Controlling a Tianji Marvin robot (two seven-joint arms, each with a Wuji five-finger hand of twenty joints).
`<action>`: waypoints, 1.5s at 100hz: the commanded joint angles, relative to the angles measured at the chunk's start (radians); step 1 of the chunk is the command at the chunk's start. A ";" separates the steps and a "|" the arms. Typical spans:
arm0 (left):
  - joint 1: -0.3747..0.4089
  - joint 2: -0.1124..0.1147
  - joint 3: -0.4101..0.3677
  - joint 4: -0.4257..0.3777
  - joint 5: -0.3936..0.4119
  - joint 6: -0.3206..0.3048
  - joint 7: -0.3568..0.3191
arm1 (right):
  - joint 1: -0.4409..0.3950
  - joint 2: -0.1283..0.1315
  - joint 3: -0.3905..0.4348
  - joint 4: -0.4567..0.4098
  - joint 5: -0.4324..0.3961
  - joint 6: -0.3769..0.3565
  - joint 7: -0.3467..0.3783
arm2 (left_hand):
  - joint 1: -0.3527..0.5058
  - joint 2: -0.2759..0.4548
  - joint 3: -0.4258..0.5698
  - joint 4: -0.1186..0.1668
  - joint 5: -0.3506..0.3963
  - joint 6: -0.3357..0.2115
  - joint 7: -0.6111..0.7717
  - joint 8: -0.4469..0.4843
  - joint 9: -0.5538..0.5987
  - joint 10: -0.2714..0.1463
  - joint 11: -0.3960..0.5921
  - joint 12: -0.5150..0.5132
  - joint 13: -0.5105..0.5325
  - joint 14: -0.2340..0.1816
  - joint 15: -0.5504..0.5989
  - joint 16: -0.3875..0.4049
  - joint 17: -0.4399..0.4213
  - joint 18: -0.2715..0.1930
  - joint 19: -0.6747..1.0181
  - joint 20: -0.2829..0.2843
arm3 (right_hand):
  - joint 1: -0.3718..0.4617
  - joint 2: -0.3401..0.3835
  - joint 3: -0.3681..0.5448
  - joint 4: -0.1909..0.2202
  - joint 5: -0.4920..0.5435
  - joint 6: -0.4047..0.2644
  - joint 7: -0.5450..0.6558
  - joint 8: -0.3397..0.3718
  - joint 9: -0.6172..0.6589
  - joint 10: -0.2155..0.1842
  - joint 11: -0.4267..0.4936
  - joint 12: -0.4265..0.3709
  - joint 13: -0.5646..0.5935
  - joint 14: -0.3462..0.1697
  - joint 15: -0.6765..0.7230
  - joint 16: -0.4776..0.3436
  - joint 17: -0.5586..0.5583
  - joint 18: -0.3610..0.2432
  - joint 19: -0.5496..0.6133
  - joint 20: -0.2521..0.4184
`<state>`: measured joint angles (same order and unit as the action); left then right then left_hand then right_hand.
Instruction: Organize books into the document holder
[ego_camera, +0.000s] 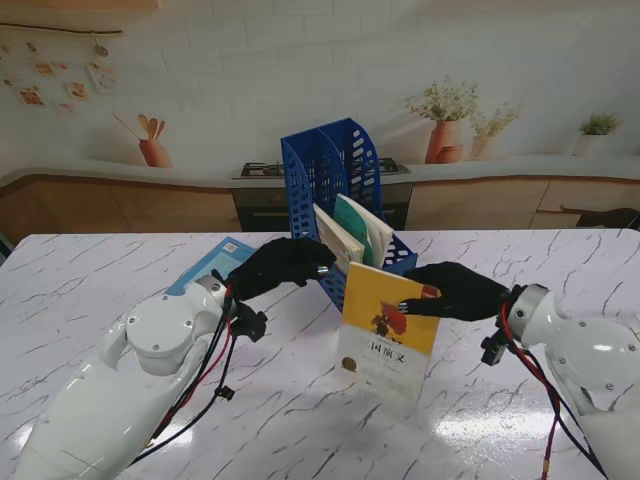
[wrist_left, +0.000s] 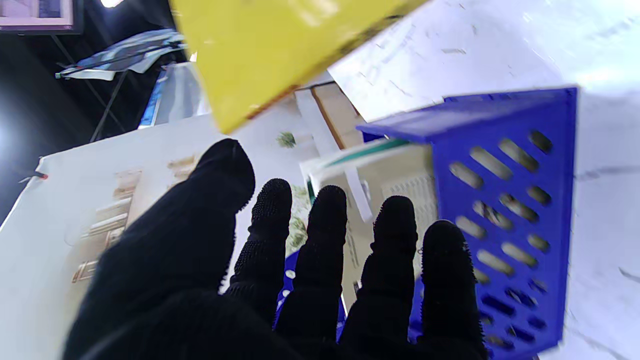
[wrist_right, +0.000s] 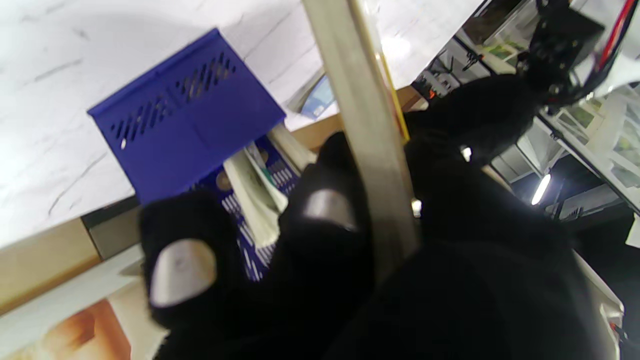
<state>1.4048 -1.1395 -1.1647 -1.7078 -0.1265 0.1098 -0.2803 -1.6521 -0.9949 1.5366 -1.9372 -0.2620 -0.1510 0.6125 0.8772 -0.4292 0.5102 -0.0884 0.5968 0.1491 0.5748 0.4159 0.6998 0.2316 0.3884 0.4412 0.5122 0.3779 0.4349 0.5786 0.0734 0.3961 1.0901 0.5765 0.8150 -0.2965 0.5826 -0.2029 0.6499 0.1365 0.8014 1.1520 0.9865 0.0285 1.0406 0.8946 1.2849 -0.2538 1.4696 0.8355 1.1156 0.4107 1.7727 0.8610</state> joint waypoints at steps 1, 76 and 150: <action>0.015 0.012 -0.011 -0.003 0.001 -0.014 0.001 | -0.002 -0.008 0.015 -0.029 0.011 0.012 -0.021 | -0.026 0.021 -0.028 0.038 -0.007 -0.019 -0.012 -0.012 -0.027 -0.032 -0.016 -0.008 -0.023 -0.003 -0.023 -0.015 -0.023 0.012 -0.054 -0.020 | 0.141 0.170 0.145 0.021 0.036 -0.285 0.114 0.064 0.035 -0.107 0.053 0.023 0.047 -0.166 0.051 0.029 0.056 -0.294 0.098 -0.003; 0.051 0.024 -0.075 0.080 0.098 0.075 -0.015 | 0.066 -0.033 0.144 -0.122 -0.126 0.214 -0.123 | -0.019 0.014 -0.015 0.039 0.000 -0.019 -0.017 -0.003 -0.029 -0.033 -0.018 -0.011 -0.014 0.005 -0.003 0.006 -0.021 -0.001 0.011 0.034 | 0.134 0.173 0.148 0.019 0.039 -0.281 0.123 0.056 0.037 -0.105 0.067 0.025 0.047 -0.160 0.075 0.052 0.067 -0.321 0.162 -0.004; 0.051 0.026 -0.080 0.098 0.098 0.109 -0.029 | 0.230 -0.037 0.102 0.007 -0.248 0.317 -0.156 | -0.013 0.006 0.000 0.035 0.006 -0.021 -0.004 -0.001 -0.023 -0.036 -0.014 -0.010 -0.011 0.010 0.001 0.007 -0.019 -0.003 0.010 0.038 | 0.142 0.184 0.123 0.024 0.031 -0.300 0.115 0.060 0.029 -0.119 0.061 0.029 0.047 -0.159 0.074 0.055 0.066 -0.319 0.161 -0.014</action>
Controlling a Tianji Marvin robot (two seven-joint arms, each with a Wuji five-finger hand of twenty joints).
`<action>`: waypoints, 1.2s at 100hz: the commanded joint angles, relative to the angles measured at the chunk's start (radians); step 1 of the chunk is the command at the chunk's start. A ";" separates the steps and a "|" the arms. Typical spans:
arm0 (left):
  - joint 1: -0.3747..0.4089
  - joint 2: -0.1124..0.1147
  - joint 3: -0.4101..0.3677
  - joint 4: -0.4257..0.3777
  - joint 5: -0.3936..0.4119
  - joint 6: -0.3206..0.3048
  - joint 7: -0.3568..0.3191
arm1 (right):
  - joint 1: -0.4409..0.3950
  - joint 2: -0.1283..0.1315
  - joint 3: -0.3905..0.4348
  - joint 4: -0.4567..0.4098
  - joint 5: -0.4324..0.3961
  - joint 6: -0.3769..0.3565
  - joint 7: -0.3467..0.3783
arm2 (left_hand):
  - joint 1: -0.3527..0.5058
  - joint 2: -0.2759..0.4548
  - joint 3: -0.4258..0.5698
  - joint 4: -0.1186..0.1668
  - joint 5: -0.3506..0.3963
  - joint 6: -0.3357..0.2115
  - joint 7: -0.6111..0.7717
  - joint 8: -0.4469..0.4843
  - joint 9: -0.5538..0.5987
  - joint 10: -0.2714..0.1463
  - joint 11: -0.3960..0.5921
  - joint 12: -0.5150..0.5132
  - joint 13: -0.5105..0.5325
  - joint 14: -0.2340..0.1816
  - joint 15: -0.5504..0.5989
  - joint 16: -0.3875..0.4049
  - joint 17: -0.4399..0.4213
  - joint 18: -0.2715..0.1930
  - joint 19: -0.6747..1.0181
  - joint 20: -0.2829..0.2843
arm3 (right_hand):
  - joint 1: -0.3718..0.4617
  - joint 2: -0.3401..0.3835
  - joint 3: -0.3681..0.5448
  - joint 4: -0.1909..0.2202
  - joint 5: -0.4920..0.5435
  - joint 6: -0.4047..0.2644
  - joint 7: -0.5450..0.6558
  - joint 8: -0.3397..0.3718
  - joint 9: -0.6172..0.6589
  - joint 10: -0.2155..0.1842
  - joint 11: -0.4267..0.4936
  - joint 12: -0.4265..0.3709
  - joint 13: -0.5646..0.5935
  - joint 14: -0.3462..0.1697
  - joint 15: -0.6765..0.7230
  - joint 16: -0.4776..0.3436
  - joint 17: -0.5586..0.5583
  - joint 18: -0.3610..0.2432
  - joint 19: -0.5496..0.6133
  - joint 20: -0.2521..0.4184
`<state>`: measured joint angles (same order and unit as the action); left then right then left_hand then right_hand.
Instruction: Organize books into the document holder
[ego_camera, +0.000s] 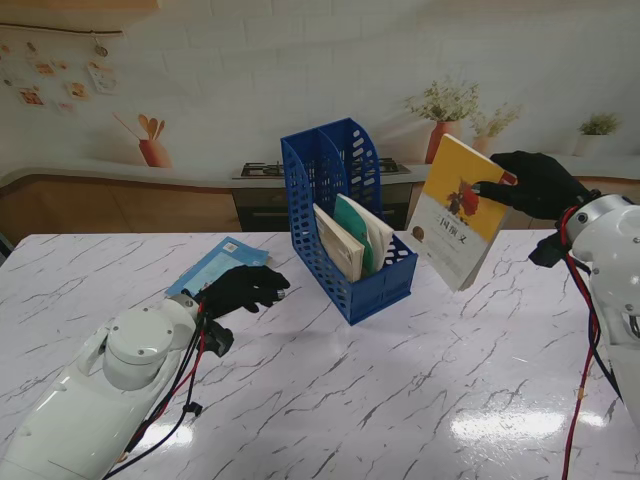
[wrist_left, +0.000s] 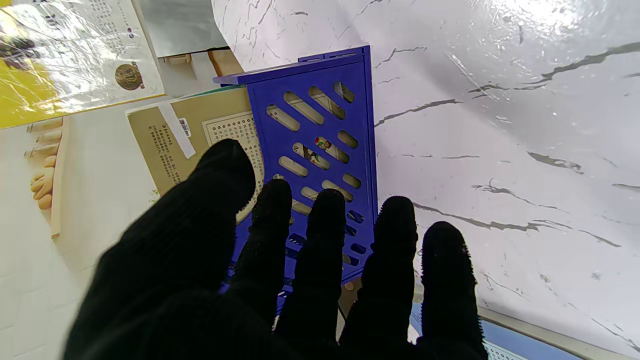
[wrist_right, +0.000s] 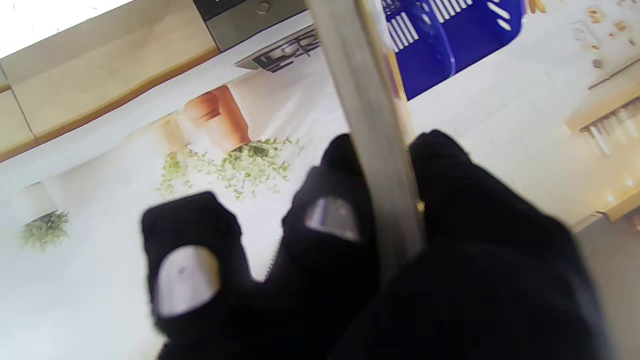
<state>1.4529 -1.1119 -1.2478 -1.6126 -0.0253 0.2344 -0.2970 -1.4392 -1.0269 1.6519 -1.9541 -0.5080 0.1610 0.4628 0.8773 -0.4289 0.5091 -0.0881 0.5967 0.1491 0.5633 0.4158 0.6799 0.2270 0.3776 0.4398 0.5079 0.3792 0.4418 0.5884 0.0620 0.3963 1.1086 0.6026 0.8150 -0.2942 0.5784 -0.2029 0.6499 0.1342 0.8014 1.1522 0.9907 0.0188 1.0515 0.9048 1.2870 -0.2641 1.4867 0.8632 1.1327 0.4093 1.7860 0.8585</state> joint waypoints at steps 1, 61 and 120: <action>0.003 -0.002 0.003 0.003 -0.003 -0.015 -0.012 | 0.020 -0.005 -0.015 0.029 -0.003 0.005 -0.008 | -0.014 0.006 0.000 0.034 0.006 -0.021 0.008 -0.001 -0.003 -0.032 -0.003 -0.009 -0.006 0.009 -0.005 -0.003 -0.008 -0.003 -0.008 0.012 | 0.141 0.182 0.127 0.024 0.032 -0.298 0.116 0.059 0.025 -0.110 0.050 0.019 0.045 -0.149 0.057 0.027 0.048 -0.317 0.148 -0.012; -0.014 0.000 0.013 0.026 -0.007 0.005 -0.031 | 0.204 -0.041 -0.216 0.271 0.011 -0.003 -0.161 | -0.004 0.000 0.001 0.027 0.009 -0.021 0.013 -0.002 0.000 -0.035 -0.004 -0.013 -0.007 0.009 -0.005 -0.005 -0.009 -0.013 -0.011 0.011 | 0.145 0.184 0.128 0.022 0.031 -0.291 0.127 0.058 0.021 -0.101 0.056 0.026 0.045 -0.134 0.057 0.025 0.047 -0.304 0.144 -0.017; -0.022 0.005 0.011 0.038 -0.004 0.036 -0.052 | 0.462 -0.095 -0.478 0.567 0.070 -0.073 -0.313 | 0.003 0.000 -0.004 0.022 0.009 -0.023 0.018 -0.003 0.001 -0.034 -0.003 -0.015 -0.010 0.007 -0.006 -0.006 -0.013 -0.017 -0.013 0.011 | 0.151 0.194 0.108 0.025 0.015 -0.304 0.126 0.052 0.010 -0.111 0.052 0.027 0.045 -0.133 0.055 0.021 0.046 -0.299 0.137 -0.021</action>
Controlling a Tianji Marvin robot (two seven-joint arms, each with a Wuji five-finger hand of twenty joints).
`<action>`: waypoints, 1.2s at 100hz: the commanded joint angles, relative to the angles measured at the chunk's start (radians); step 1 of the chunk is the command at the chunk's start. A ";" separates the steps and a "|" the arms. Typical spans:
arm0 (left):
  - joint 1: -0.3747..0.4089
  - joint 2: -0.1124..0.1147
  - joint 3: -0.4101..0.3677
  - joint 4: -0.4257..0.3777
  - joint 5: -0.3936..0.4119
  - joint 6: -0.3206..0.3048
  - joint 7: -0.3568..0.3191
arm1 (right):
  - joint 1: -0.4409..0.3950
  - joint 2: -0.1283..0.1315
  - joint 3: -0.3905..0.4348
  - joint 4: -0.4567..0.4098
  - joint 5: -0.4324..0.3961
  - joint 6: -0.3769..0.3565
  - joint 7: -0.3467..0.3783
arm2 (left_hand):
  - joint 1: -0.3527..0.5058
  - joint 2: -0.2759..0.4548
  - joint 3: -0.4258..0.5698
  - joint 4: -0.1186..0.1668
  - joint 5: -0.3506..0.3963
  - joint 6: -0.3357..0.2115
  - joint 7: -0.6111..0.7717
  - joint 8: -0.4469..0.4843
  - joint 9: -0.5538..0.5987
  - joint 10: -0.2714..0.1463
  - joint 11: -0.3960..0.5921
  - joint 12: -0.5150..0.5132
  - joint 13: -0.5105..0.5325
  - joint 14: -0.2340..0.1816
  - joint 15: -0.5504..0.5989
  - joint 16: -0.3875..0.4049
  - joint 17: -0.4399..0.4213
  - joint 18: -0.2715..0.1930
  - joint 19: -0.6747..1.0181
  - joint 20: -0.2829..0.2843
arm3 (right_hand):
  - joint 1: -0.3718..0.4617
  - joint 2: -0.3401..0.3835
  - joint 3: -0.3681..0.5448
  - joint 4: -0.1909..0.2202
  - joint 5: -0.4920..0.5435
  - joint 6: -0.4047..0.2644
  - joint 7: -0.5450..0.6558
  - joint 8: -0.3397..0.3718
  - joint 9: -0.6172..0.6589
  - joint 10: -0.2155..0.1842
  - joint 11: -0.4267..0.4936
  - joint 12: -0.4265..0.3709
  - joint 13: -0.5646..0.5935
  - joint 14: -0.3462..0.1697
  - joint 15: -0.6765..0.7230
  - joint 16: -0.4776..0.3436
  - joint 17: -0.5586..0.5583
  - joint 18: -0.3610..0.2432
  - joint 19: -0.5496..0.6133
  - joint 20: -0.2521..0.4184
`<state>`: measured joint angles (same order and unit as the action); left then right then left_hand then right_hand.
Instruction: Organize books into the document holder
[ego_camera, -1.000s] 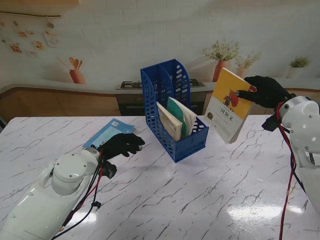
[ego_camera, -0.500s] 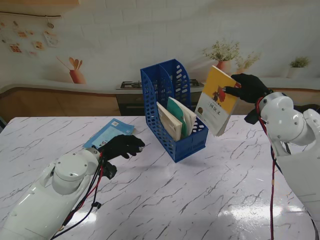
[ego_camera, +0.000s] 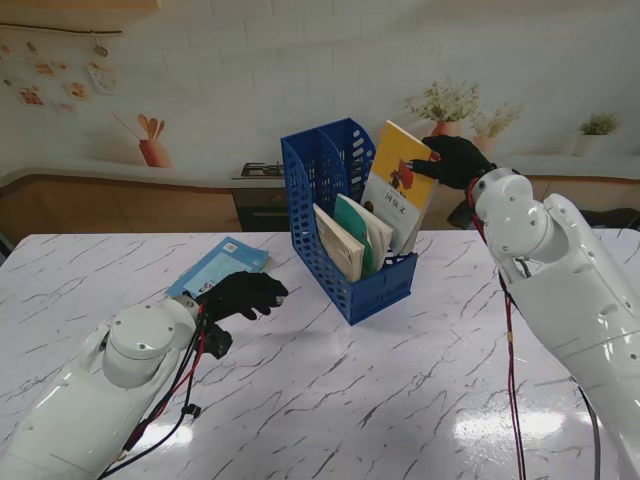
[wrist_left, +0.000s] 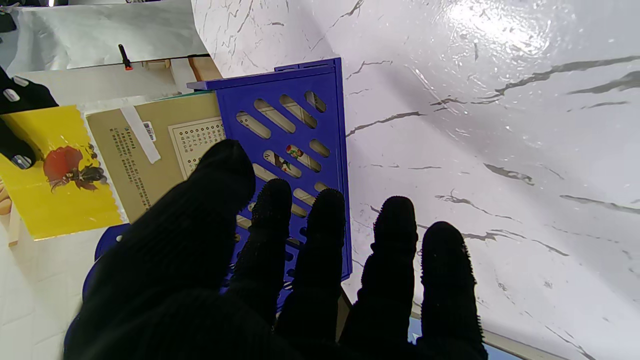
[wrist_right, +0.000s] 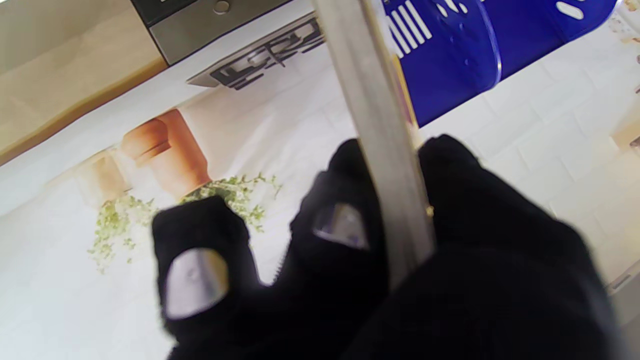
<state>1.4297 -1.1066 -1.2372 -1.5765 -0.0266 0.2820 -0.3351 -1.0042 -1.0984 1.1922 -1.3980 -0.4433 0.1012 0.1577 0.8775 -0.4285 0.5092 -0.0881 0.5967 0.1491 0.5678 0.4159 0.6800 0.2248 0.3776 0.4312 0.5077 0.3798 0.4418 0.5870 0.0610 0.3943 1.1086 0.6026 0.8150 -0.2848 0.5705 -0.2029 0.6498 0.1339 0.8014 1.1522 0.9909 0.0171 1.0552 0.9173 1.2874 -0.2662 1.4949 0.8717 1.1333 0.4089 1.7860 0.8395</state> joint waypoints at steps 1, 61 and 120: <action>0.001 0.000 0.000 0.002 -0.002 -0.011 -0.014 | 0.031 -0.024 -0.023 0.016 0.005 -0.014 -0.010 | 0.002 0.000 -0.005 0.022 0.009 -0.023 0.014 -0.004 0.001 -0.032 -0.003 -0.006 -0.010 0.007 -0.005 -0.004 -0.011 -0.016 -0.013 0.011 | 0.151 0.185 0.115 0.025 0.016 -0.303 0.126 0.052 0.010 -0.109 0.048 0.015 0.044 -0.131 0.047 0.012 0.045 -0.298 0.137 -0.002; 0.003 0.001 -0.007 0.000 0.009 0.005 -0.015 | 0.153 -0.069 -0.191 0.257 0.016 -0.099 -0.119 | 0.003 -0.001 -0.003 0.021 0.010 -0.022 0.017 -0.005 0.001 -0.033 -0.003 -0.007 -0.014 0.008 -0.007 -0.005 -0.016 -0.019 -0.019 0.010 | 0.153 0.180 0.114 0.025 0.010 -0.297 0.134 0.034 0.008 -0.105 0.043 0.012 0.044 -0.129 0.046 0.011 0.046 -0.296 0.138 -0.004; 0.001 0.000 -0.009 0.005 0.014 -0.013 -0.008 | 0.098 -0.061 -0.211 0.284 -0.010 -0.121 -0.122 | 0.004 -0.001 -0.007 0.021 0.010 -0.023 0.018 -0.006 0.001 -0.031 -0.002 -0.008 -0.017 0.006 -0.010 -0.006 -0.021 -0.022 -0.024 0.007 | 0.150 0.162 0.114 0.020 0.000 -0.284 0.118 -0.011 0.007 -0.089 0.012 -0.013 0.044 -0.114 0.013 -0.007 0.042 -0.283 0.117 -0.021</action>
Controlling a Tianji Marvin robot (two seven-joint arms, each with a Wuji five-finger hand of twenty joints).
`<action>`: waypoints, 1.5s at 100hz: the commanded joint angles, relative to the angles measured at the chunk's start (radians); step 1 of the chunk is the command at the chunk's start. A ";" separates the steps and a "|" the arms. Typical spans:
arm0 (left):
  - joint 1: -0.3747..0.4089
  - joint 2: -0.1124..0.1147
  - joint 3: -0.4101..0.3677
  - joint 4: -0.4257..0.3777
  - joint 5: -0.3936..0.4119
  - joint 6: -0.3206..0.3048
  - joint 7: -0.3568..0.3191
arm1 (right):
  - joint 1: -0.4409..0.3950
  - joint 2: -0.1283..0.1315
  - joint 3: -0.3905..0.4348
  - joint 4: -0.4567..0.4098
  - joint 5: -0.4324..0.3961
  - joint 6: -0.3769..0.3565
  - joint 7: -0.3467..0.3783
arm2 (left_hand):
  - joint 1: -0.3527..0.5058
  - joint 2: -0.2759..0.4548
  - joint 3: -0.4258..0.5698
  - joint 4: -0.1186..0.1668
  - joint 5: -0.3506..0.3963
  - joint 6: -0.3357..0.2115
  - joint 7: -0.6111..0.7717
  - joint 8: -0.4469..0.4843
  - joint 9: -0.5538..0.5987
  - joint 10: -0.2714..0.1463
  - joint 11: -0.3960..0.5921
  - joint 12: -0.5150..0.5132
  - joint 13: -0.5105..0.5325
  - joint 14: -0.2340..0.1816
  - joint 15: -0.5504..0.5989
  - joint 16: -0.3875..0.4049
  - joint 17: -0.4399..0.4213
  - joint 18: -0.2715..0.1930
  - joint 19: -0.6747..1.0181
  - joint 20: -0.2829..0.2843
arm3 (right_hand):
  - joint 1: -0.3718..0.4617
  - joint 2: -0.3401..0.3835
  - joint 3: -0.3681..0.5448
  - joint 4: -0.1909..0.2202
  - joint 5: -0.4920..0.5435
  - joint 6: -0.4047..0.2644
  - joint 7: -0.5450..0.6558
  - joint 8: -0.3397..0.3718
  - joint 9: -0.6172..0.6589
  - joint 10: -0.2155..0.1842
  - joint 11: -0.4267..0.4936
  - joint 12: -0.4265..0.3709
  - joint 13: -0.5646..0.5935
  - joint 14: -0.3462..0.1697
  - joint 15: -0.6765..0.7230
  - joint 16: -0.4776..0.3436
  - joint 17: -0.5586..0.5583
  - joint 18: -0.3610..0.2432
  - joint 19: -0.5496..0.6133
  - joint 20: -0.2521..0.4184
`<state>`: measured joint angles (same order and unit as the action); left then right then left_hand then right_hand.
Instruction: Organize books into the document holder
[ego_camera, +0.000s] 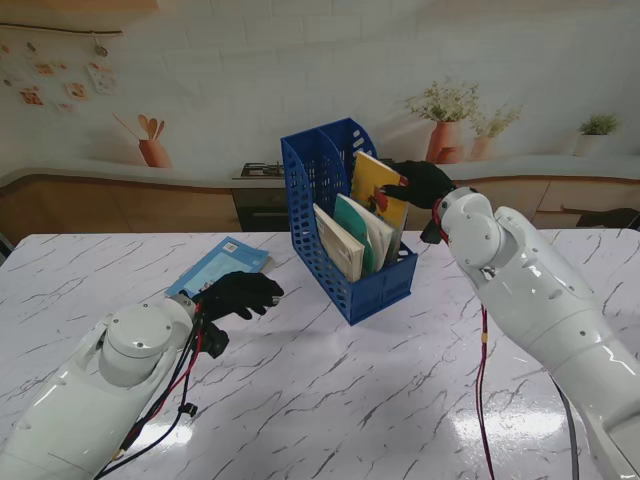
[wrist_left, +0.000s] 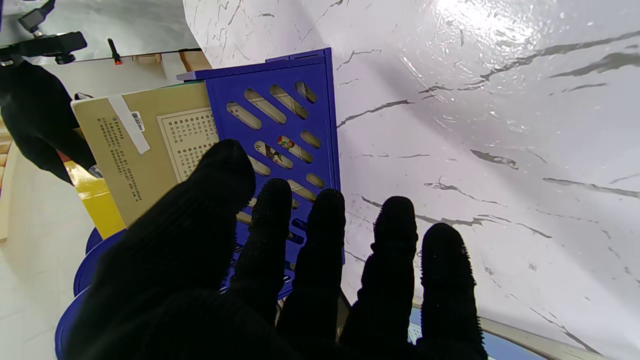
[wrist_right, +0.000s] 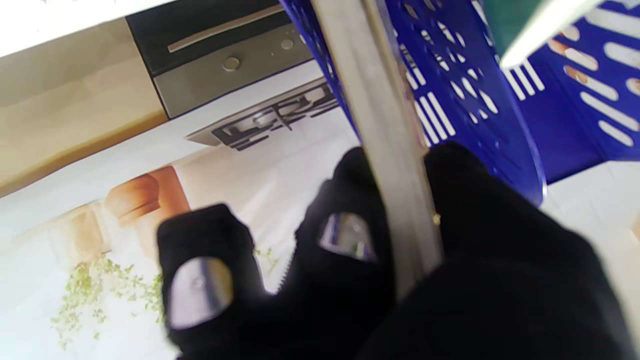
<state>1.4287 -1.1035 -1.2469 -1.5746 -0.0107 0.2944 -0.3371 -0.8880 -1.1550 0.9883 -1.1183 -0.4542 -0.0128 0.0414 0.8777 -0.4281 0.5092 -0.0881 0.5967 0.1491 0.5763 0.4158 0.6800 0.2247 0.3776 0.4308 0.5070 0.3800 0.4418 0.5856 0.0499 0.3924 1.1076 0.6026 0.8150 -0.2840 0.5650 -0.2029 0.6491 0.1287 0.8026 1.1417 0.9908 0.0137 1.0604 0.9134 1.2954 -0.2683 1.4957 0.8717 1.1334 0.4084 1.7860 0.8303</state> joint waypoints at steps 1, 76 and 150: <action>0.002 -0.003 0.000 0.003 -0.002 -0.026 -0.006 | -0.019 -0.004 -0.008 0.005 0.001 -0.007 -0.006 | 0.005 -0.002 -0.007 0.021 0.010 -0.023 0.010 -0.006 0.001 -0.031 -0.002 -0.007 -0.016 0.007 -0.010 -0.005 -0.010 -0.020 -0.023 0.007 | 0.149 0.161 0.120 0.020 0.001 -0.277 0.117 -0.001 0.007 -0.086 0.006 -0.009 0.036 -0.111 0.012 -0.008 0.041 -0.282 0.117 -0.012; 0.004 -0.001 0.004 0.008 0.012 -0.027 -0.009 | -0.055 -0.008 -0.019 0.043 0.006 -0.018 -0.028 | 0.004 0.000 -0.007 0.020 0.008 -0.024 0.012 -0.006 0.000 -0.029 -0.002 -0.007 -0.017 0.005 -0.011 -0.005 -0.015 -0.022 -0.029 0.007 | 0.104 0.107 0.166 0.014 -0.003 -0.275 0.111 -0.096 0.010 -0.066 -0.038 -0.086 0.034 -0.042 -0.061 -0.060 -0.013 -0.234 0.073 -0.034; -0.001 0.000 0.010 0.020 0.029 -0.029 -0.006 | -0.099 0.005 0.008 -0.006 -0.005 0.009 0.002 | 0.002 0.001 -0.008 0.022 0.007 -0.023 0.011 -0.007 -0.001 -0.032 -0.003 -0.008 -0.027 0.008 -0.023 -0.009 -0.032 -0.024 -0.052 -0.001 | -0.241 0.072 -0.018 0.103 -0.111 -0.162 -0.270 -0.378 -0.193 -0.001 -0.477 -0.388 -0.309 0.237 -0.675 -0.272 -0.480 -0.026 -0.224 -0.001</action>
<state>1.4290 -1.1017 -1.2405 -1.5632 0.0182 0.2878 -0.3322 -0.9715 -1.1447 0.9939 -1.1079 -0.4616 -0.0104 0.0501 0.8778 -0.4281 0.5092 -0.0881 0.5967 0.1491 0.5770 0.4159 0.6799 0.2245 0.3777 0.4287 0.5028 0.3801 0.4334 0.5852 0.0346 0.3839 1.0858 0.6026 0.6133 -0.2475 0.5749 -0.1553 0.5346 -0.0131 0.6259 0.7362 0.8392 0.0121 0.6329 0.5681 1.0290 -0.0588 0.9263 0.6395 0.7206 0.4079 1.6132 0.8125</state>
